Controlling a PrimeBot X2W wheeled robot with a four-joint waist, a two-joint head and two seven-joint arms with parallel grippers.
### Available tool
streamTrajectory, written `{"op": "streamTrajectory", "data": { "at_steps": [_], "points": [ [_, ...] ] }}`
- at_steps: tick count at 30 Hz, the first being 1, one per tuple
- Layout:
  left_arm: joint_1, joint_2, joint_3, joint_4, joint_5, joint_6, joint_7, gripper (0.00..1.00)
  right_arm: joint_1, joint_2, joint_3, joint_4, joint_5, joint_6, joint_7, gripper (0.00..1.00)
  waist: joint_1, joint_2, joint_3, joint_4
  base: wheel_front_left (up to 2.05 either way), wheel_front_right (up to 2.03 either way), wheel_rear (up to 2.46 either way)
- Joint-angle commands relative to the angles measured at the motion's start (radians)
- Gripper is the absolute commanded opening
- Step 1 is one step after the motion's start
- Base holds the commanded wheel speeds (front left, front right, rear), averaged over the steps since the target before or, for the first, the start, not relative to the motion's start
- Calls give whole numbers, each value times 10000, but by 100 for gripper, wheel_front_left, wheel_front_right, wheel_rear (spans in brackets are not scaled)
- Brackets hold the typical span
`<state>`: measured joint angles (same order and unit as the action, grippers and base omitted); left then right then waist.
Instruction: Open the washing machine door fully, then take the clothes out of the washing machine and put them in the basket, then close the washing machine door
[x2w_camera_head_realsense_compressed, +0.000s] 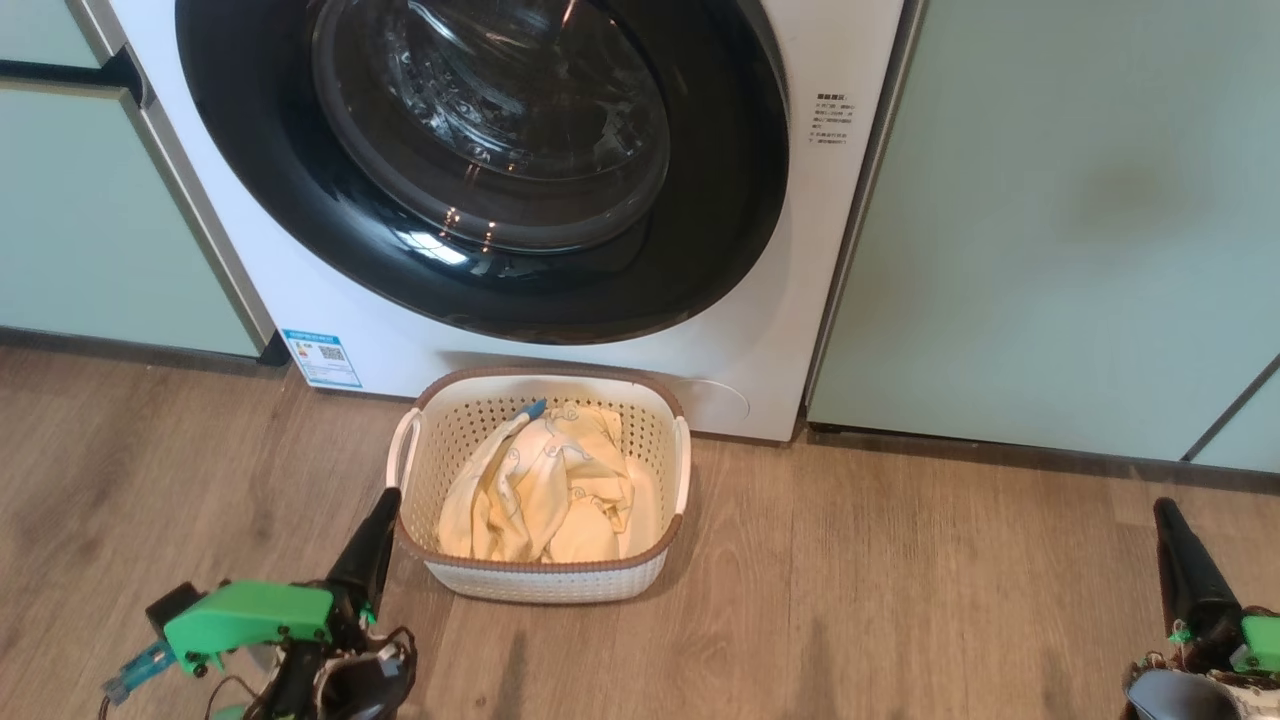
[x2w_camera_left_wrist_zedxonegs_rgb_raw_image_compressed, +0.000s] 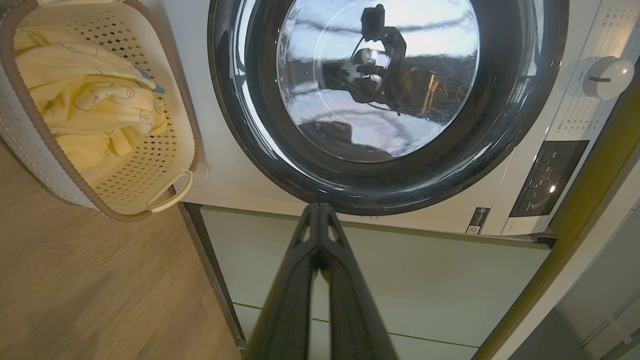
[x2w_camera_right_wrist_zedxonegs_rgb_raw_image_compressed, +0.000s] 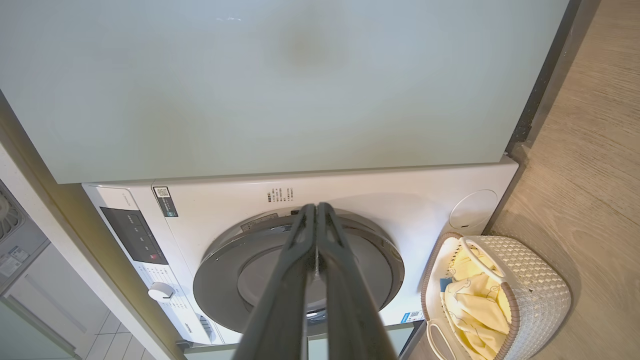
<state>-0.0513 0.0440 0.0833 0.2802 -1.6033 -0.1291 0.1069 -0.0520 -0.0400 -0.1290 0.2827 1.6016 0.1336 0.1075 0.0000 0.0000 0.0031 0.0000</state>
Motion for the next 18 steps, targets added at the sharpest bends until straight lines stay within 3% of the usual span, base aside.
{"op": "streamTrajectory", "data": {
  "at_steps": [1,18],
  "points": [
    [-566,62,303,-353,-54,-16,62,0,-559,-102,154,-380,72,-29,56,0,0,0,0,0,0,0,0],
    [-566,62,303,-353,-54,-16,62,0,-559,-102,154,-380,72,-29,56,0,0,0,0,0,0,0,0]
  ]
}}
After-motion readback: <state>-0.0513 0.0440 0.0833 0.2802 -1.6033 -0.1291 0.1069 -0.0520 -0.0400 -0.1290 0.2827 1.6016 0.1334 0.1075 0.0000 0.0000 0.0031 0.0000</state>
